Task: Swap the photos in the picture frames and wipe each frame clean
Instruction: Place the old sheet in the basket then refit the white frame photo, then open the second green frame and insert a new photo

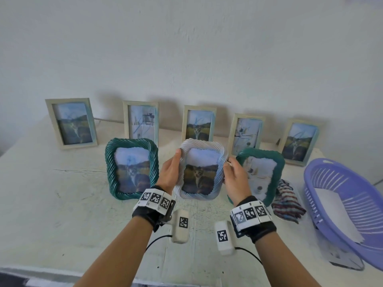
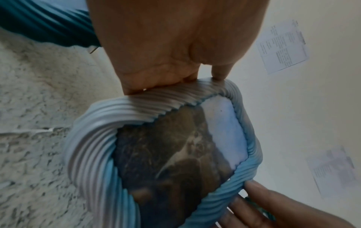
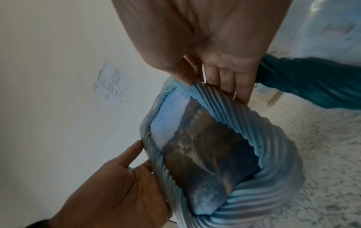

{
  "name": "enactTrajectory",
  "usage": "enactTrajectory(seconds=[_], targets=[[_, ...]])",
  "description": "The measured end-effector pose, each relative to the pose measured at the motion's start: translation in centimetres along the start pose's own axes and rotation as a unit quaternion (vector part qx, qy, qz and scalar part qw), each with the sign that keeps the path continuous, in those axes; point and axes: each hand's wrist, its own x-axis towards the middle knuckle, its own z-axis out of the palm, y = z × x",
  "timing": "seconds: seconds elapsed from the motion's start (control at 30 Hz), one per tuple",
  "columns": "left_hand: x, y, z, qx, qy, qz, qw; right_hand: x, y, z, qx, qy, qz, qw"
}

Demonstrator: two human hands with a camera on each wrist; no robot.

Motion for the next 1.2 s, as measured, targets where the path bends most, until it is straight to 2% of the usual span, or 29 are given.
enactTrajectory(seconds=[0.1, 0.27, 0.4, 0.53, 0.63, 0.7, 0.8, 0.87, 0.97, 1.07, 1.13, 1.2], targets=[[0.5, -0.8, 0.1, -0.003, 0.002, -0.004, 1.0, 0.2, 0.5, 0.0, -0.064, -0.018, 0.008, 0.998], [1.1, -1.8, -0.1, -0.004, -0.017, 0.02, 1.0, 0.2, 0.9, -0.1, -0.089, -0.036, 0.013, 0.995], [0.5, -2.5, -0.5, 0.054, -0.028, 0.047, 0.997, 0.0, 0.1, -0.6, -0.12, -0.054, 0.0, 0.991], [-1.7, -3.8, -1.6, 0.16, -0.051, 0.057, 0.984, -0.9, -1.2, -1.0, -0.14, -0.042, -0.013, 0.989], [-4.3, -3.9, -2.7, 0.215, -0.072, 0.091, 0.97, -2.7, -2.5, -1.3, -0.161, -0.032, -0.066, 0.984], [-5.7, -3.9, -4.0, 0.235, -0.093, 0.117, 0.96, -4.1, -3.4, -1.3, -0.188, 0.007, -0.13, 0.973], [-7.0, -3.6, -6.5, 0.252, -0.042, 0.148, 0.955, -5.7, -4.3, -0.3, -0.225, 0.054, -0.198, 0.953], [-7.4, -2.9, -8.2, 0.224, 0.01, 0.194, 0.955, -6.5, -4.8, 1.2, -0.21, 0.014, -0.203, 0.956], [-7.0, -2.2, -10.8, 0.198, 0.083, 0.243, 0.946, -6.8, -5.9, 4.1, -0.141, -0.089, -0.165, 0.972], [-5.9, -2.0, -13.1, 0.182, 0.169, 0.257, 0.934, -6.2, -7.0, 7.3, -0.116, -0.155, -0.123, 0.973], [-4.9, -2.0, -14.3, 0.195, 0.204, 0.237, 0.93, -5.6, -8.0, 9.2, -0.116, -0.185, -0.082, 0.972], [-4.1, -2.0, -15.0, 0.212, 0.2, 0.184, 0.939, -4.8, -8.8, 10.7, -0.12, -0.202, -0.04, 0.971]])
